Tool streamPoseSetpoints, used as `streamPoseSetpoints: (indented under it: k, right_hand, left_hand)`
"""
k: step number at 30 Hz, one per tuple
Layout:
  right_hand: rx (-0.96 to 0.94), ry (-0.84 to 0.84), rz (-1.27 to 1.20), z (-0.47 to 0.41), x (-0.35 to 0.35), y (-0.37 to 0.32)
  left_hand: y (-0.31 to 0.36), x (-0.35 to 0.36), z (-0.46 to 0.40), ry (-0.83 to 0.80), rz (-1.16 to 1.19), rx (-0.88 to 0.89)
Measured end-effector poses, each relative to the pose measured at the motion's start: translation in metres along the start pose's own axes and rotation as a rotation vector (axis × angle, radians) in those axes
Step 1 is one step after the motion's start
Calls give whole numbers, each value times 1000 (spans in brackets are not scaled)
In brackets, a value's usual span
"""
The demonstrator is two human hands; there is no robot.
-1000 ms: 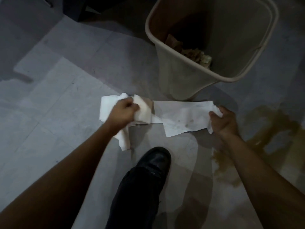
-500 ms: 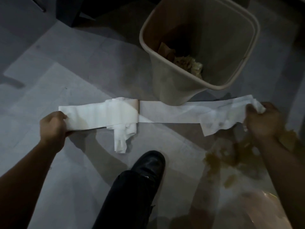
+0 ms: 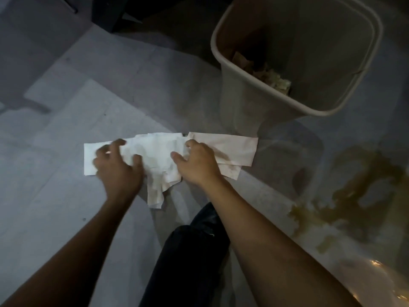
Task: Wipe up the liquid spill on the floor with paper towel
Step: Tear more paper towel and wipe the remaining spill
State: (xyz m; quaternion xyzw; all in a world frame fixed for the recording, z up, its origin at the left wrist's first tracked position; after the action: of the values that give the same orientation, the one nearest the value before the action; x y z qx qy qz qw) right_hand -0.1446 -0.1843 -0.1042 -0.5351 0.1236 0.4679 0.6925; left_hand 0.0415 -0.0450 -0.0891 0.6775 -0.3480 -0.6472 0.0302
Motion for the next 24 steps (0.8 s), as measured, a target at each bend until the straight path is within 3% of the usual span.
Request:
streamPoseSetpoints:
  k: [3, 5, 8, 11, 17, 21, 24]
  right_hand:
    - [-38, 236, 148, 4, -35, 23]
    - [92, 365, 337, 4, -63, 56]
    - [338, 270, 389, -1, -62, 91]
    - [309, 258, 378, -11, -41, 82]
    - [131, 274, 137, -16, -28, 65]
    - [199, 301, -117, -13, -57, 93]
    - [303, 270, -193, -10, -79, 125]
  left_hand:
    - [33, 26, 35, -153, 9, 68]
    - [44, 39, 47, -233, -56, 109]
    - [51, 48, 44, -267, -231, 145]
    - [47, 60, 36, -327, -280, -4]
    - [36, 71, 29, -392, -321, -33]
    - [38, 62, 17, -383, -136, -22]
    - [26, 47, 9, -372, 81, -165]
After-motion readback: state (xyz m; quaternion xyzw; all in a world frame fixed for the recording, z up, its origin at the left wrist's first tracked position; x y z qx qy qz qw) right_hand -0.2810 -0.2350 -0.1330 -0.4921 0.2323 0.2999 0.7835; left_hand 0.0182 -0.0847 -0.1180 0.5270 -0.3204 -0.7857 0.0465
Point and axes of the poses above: each hand's wrist, its own z-axis away from the middle knuckle, its own x-axis out of the palm, y = z × x, the point moved 10 cm from there along -z, towards the middle knuckle, and after that the axes turned 15 degrees about y, right-handed, at the moved point
